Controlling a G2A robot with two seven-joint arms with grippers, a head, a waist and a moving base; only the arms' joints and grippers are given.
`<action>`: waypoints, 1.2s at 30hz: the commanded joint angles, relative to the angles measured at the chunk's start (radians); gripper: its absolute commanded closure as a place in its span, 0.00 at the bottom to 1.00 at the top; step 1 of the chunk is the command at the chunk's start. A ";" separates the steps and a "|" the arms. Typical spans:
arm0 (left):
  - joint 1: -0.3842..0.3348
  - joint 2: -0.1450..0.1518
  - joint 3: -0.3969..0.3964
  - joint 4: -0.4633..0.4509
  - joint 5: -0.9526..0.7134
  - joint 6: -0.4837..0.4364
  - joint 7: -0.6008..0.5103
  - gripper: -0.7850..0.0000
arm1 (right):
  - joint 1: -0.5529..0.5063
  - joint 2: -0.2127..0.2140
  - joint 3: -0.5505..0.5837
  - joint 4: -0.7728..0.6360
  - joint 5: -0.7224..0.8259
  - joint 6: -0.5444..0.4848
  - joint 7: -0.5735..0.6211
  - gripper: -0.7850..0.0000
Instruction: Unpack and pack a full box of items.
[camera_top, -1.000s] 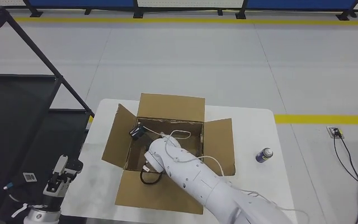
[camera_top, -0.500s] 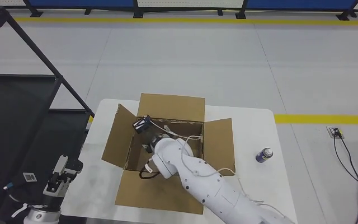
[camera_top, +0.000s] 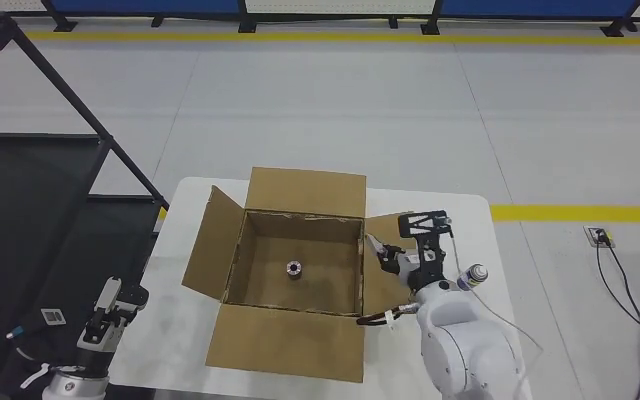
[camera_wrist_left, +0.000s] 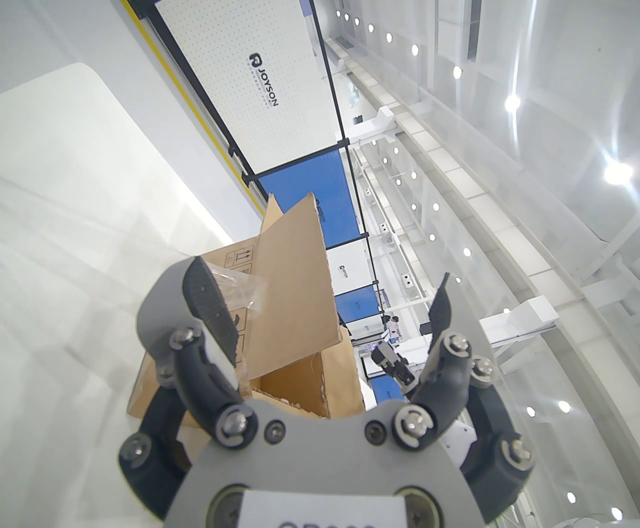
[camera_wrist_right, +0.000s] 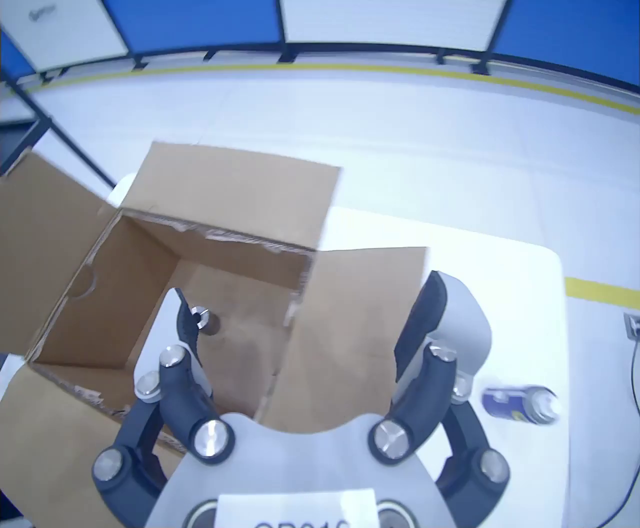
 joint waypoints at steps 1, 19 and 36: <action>0.000 0.000 0.000 0.000 0.000 0.000 0.000 0.00 | -0.054 0.004 0.079 -0.028 0.042 0.007 -0.005 0.00; 0.000 0.000 0.000 0.000 0.000 0.000 0.000 0.00 | 0.058 0.050 0.442 0.441 0.269 -0.064 0.104 0.00; 0.000 0.000 0.000 0.000 0.000 0.000 0.000 0.00 | 0.190 0.072 0.394 0.585 0.183 -0.015 0.187 0.82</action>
